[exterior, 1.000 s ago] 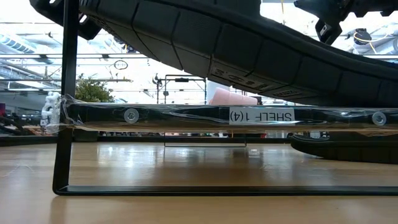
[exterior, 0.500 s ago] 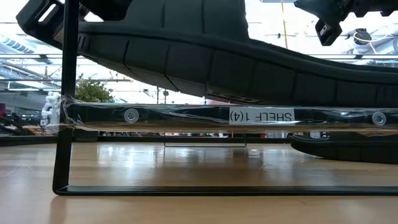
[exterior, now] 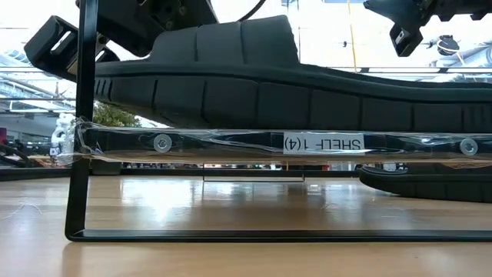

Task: Pick and place slides into the shelf
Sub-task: Put the left black slide on the shelf

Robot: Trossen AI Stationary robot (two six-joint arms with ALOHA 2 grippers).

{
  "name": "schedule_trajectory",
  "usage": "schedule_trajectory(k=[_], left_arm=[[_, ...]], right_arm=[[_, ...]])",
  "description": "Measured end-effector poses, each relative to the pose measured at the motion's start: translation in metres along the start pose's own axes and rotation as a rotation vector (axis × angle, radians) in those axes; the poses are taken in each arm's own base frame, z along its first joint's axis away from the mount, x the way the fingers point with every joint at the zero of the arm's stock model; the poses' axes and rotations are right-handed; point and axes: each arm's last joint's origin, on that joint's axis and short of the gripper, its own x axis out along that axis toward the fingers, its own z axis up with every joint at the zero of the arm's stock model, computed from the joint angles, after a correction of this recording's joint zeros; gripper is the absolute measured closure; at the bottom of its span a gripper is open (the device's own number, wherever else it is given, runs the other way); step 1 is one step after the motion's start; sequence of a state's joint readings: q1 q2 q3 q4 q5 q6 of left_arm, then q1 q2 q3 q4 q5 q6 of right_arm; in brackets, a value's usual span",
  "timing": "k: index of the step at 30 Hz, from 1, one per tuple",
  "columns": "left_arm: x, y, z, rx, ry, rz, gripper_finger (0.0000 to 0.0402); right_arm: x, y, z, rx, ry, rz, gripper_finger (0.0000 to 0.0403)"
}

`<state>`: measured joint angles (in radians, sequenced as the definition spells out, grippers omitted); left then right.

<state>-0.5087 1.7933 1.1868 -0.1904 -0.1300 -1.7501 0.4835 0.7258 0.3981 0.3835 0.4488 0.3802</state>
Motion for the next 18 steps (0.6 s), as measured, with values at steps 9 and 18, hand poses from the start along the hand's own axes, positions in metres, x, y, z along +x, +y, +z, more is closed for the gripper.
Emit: schedule_trajectory(k=[9, 18], left_arm=[[0.0014, 0.0025, -0.0003, -0.034, 0.021, -0.009, 0.0318], [0.0013, 0.0025, -0.0013, -0.04, 0.03, -0.009, 0.0318]], right_arm=[[0.0, -0.0001, 0.0, 0.0, 0.0, -0.001, 0.0261], [0.0, -0.0001, 0.0, 0.0, 0.0, -0.001, 0.0261]])
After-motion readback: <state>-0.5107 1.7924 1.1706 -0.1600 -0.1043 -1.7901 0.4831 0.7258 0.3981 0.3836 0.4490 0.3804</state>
